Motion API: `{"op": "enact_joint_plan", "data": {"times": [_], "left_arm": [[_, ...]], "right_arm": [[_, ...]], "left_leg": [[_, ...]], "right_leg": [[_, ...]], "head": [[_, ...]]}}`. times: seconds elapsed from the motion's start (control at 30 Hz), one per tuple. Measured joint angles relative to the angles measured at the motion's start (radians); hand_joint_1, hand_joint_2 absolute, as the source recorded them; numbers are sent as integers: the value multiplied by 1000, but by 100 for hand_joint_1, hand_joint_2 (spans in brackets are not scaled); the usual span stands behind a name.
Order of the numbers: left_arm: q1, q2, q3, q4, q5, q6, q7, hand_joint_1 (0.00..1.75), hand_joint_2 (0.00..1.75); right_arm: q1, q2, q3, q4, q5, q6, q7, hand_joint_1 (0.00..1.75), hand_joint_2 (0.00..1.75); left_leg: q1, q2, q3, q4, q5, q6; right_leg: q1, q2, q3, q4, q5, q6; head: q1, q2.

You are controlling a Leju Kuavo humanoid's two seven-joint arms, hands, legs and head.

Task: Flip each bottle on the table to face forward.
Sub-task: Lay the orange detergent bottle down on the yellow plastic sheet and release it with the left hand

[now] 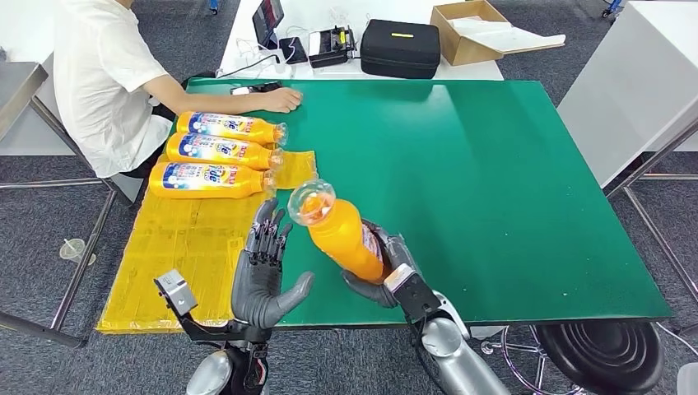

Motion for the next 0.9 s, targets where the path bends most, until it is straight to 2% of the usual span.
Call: {"op": "enact_joint_plan", "data": {"times": [0.4,0.63,0.9], "left_arm": [[-15,1,-22,-8,-9,10,7,0,175],[-46,1,-39,30,9,14,47,0,175],[-69,0,-48,90,-18,72,88,0,175]], "right_arm": [[-13,16,44,63,5,29,-2,171,175],[-64,7,116,95,32,66,30,171,175],[-105,-11,159,105,25,71,61,171,175]], "left_leg": [[0,0,0,0,0,0],[0,0,0,0,0,0],[0,0,0,0,0,0]], "right_leg": [[0,0,0,0,0,0],[0,0,0,0,0,0],[0,0,0,0,0,0]], "head": [[0,0],[0,0],[0,0]]}}
